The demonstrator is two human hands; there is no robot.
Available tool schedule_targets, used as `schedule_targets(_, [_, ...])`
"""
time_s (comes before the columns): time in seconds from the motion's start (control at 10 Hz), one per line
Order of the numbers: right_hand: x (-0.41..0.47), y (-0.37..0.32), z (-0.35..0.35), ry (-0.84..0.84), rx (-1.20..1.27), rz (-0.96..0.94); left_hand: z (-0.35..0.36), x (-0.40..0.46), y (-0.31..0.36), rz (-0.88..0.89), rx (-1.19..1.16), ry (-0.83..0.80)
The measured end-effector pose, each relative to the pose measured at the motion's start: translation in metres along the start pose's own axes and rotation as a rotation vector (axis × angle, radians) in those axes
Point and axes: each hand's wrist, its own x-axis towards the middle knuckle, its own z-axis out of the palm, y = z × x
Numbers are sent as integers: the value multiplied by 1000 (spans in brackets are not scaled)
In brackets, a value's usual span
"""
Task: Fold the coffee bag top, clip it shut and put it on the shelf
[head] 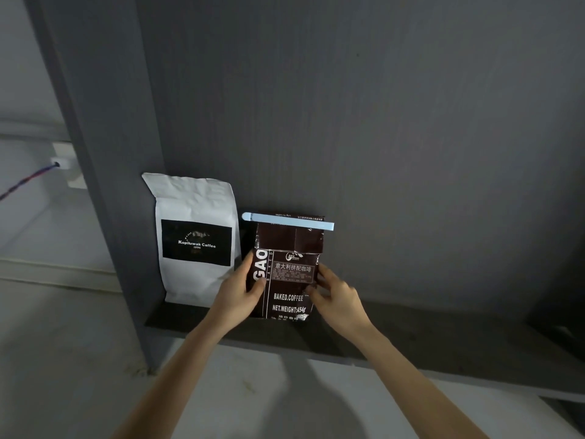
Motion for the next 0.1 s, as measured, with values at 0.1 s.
schedule_targets(0.1, [-9, -15, -10, -29, 4, -11, -7, -5, 16, 39, 95, 30])
